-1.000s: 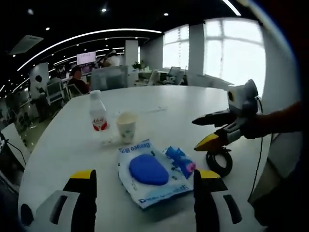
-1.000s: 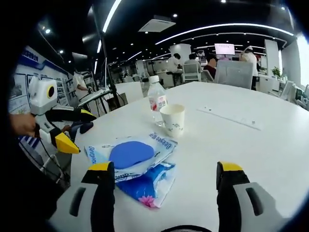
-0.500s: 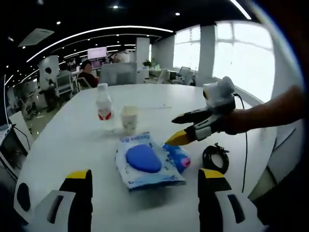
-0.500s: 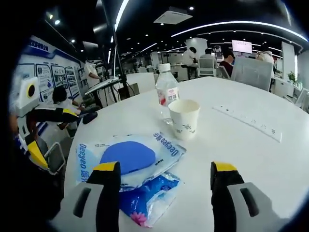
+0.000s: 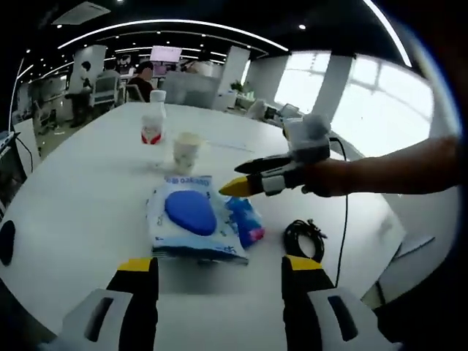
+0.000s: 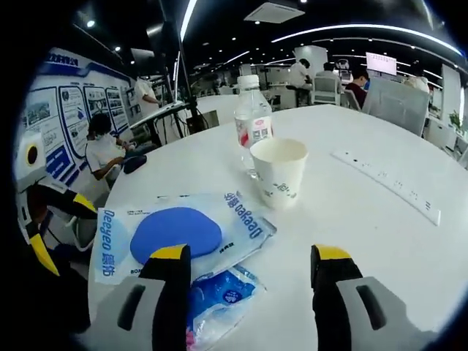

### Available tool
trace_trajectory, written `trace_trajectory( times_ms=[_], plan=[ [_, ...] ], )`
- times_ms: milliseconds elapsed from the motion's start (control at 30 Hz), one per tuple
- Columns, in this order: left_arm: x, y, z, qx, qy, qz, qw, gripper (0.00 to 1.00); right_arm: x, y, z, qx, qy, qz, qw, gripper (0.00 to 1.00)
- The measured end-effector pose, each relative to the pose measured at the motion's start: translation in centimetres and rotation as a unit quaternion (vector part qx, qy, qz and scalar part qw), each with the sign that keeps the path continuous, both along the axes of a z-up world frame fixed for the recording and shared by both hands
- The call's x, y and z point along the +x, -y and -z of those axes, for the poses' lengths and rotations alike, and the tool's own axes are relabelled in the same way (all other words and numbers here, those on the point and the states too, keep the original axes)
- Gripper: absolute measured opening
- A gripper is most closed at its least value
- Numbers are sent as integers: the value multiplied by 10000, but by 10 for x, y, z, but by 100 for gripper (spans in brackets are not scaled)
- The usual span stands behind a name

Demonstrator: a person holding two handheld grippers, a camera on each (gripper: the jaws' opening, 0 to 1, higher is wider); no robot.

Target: Arrange the tabletop items into an orderly group along one side of the table until the central work area is clear of visible clutter.

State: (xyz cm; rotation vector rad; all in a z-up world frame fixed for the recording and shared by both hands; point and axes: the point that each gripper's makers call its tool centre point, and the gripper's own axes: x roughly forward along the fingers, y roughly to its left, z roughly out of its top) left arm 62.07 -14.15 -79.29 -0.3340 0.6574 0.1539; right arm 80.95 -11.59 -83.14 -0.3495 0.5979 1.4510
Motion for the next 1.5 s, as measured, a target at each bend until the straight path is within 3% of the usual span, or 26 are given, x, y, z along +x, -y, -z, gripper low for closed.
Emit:
trace_trajectory(
  times_ms=[167,200,267,467,500,767,933,1100,1267,1400,1500],
  plan=[
    [8,10,3,-496,57,-19,9988,53,1,-6,1,19,-178,11,9998,53],
    [9,15,4,-786,-4,-114,9968,52,4,-8,4,-10,-228,25,9997,51],
    [12,17,6,-999,-9,-185,9948,49,6,-8,9,-67,-271,56,9996,47],
    [14,10,19,-1103,-126,-307,9933,42,9,-12,14,-120,-436,230,9987,42],
    [13,8,24,-1245,-163,-409,9912,41,11,-15,16,-145,-417,255,9987,41],
    [16,3,35,-1543,-279,-650,9855,30,20,-23,25,-168,-479,588,9970,29],
    [24,6,35,-1676,-317,-699,9829,29,23,-28,31,-81,-629,819,9946,25],
    [25,5,38,-1719,-367,-741,9816,26,23,-33,33,-37,-665,789,9947,21],
    [25,5,42,-1879,-371,-826,9780,22,19,-37,32,68,-947,805,9922,18],
    [22,8,51,-2119,-458,-863,9724,15,16,-33,36,-76,-915,784,9927,2],
    [20,8,54,-2204,-446,-890,9703,12,12,-29,36,-67,-908,729,9932,0]
  ],
)
